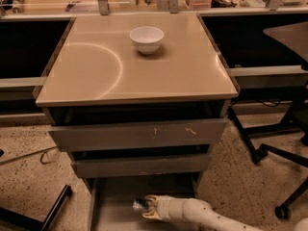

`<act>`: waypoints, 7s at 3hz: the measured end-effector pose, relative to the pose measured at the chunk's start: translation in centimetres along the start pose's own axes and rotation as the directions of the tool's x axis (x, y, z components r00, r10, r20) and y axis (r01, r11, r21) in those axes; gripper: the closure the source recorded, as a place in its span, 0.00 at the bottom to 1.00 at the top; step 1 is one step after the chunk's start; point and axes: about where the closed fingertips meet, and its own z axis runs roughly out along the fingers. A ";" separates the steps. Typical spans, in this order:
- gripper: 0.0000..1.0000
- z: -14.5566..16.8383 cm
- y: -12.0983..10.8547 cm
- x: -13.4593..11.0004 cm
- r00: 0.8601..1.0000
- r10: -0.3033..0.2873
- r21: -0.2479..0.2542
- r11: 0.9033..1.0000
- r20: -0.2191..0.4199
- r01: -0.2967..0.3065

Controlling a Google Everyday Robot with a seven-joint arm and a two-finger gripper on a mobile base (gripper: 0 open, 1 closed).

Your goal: Pick redbull can from bottom drawer and place on counter

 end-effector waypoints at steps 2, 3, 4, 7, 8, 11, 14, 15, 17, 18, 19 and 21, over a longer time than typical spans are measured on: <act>1.00 -3.4 1.2 -6.4 0.996 -0.069 0.035 0.997 0.064 0.067; 1.00 -4.5 0.6 -7.8 0.995 -0.081 0.043 0.996 0.062 0.078; 1.00 -8.0 -0.3 -15.6 0.989 -0.110 0.074 0.992 0.096 0.103; 1.00 -13.6 -1.1 -25.9 0.971 -0.213 0.113 0.973 0.106 0.201; 1.00 -13.5 -1.3 -26.5 0.969 -0.214 0.112 0.973 0.121 0.201; 1.00 -29.6 -10.2 -43.3 0.865 -0.494 0.442 0.797 0.085 0.412; 1.00 -30.8 -10.9 -46.1 0.837 -0.539 0.480 0.762 0.095 0.436; 1.00 -32.9 -15.6 -48.8 0.803 -0.594 0.546 0.687 0.045 0.478; 1.00 -34.5 -28.3 -52.5 0.794 -0.594 0.517 0.643 -0.128 0.565; 1.00 -33.0 -32.8 -52.3 0.811 -0.561 0.424 0.701 -0.168 0.573; 1.00 -30.0 -35.5 -53.0 0.849 -0.518 0.325 0.788 -0.108 0.523; 1.00 -24.9 -35.8 -47.0 0.954 -0.280 0.080 0.959 0.106 0.273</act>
Offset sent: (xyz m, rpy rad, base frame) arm -0.0139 0.0081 0.0582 0.0361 -0.0797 0.0092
